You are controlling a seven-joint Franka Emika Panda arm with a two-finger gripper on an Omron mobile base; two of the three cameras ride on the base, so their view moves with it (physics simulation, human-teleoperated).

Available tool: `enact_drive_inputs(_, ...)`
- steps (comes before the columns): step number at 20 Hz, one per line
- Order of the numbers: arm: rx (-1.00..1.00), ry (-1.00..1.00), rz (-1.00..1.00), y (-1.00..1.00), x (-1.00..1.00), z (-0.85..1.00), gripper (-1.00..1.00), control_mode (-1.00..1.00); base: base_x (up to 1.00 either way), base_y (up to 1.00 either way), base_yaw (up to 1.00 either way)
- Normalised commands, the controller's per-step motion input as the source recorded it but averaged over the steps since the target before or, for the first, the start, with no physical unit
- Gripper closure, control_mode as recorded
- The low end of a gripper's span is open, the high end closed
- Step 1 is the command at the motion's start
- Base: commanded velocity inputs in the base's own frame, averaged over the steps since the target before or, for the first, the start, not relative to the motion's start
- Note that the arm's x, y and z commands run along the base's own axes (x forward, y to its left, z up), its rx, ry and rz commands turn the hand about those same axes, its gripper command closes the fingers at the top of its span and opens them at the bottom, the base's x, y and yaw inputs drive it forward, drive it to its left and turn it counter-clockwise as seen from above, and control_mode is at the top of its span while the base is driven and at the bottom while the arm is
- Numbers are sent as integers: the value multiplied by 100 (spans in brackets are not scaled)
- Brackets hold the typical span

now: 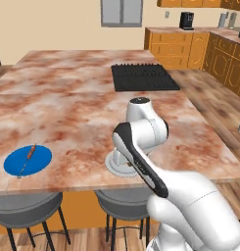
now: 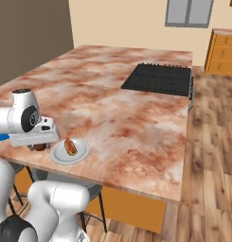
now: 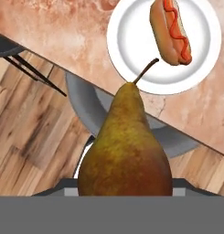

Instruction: Pick up the pear and mango from the fridge and place one fruit on each plate on the dining counter.

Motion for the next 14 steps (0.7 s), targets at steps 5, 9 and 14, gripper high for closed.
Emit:
enact_drive_inputs(5, 5, 25, 13, 0, 84, -23, 100, -100, 0, 0, 0)
enact_drive_inputs(9, 0, 18, 8, 0, 40, -8, 100, -100, 0, 0, 0)
enact_drive_inputs(14, -1, -5, 2, 4, 29, -15, 100, -100, 0, 0, 0)
